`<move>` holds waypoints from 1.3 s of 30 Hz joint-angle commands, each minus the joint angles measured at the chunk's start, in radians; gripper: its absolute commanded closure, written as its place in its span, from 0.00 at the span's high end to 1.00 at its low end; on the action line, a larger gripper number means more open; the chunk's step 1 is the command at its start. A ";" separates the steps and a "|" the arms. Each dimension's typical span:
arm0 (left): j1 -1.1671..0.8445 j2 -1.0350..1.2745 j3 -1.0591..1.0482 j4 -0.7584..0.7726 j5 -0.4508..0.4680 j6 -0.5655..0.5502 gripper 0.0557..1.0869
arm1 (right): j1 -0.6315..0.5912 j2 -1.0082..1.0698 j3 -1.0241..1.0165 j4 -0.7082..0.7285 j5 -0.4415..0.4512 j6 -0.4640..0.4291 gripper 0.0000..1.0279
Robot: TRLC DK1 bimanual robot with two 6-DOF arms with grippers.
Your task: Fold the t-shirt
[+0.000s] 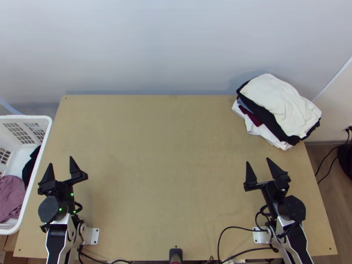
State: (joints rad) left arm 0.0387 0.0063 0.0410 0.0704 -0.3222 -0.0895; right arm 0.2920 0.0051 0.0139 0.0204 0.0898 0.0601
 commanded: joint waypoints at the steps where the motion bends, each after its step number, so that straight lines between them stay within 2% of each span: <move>1: 0.003 -0.006 -0.046 -0.009 0.006 -0.007 0.95 | -0.002 -0.007 -0.008 -0.017 0.001 0.017 0.97; 5: 0.003 -0.006 -0.044 -0.009 0.006 -0.006 0.95 | -0.002 -0.007 -0.008 -0.017 0.001 0.017 0.97; 7: -0.007 -0.006 -0.044 -0.014 0.052 -0.007 0.95 | -0.002 -0.007 -0.008 -0.017 0.001 0.017 0.97; 11: -0.011 -0.006 -0.044 -0.018 0.077 -0.009 0.95 | -0.002 -0.007 -0.008 -0.017 0.001 0.017 0.97; 19: -0.011 -0.008 -0.044 -0.021 0.081 -0.015 0.95 | -0.002 -0.007 -0.008 -0.017 0.001 0.017 0.97; 20: -0.003 -0.006 -0.043 -0.023 0.081 0.004 0.95 | -0.002 -0.007 -0.008 -0.017 0.001 0.017 0.97; 22: 0.001 -0.008 -0.043 -0.017 0.080 0.123 0.95 | -0.002 -0.007 -0.008 -0.017 0.001 0.017 0.97; 27: 0.029 -0.008 -0.010 -0.011 0.061 0.251 0.95 | -0.002 -0.007 -0.008 -0.017 0.001 0.017 0.97; 33: 0.119 0.086 0.207 -0.107 0.074 0.267 0.95 | -0.002 -0.007 -0.008 -0.017 0.001 0.017 0.97; 39: 0.256 0.374 0.554 -0.328 0.077 0.128 0.95 | -0.002 -0.007 -0.008 -0.017 0.001 0.017 0.97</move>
State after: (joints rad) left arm 0.2329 0.2691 0.4530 -0.1982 -0.2504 0.1020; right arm 0.2920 0.0051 0.0139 0.0204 0.0898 0.0601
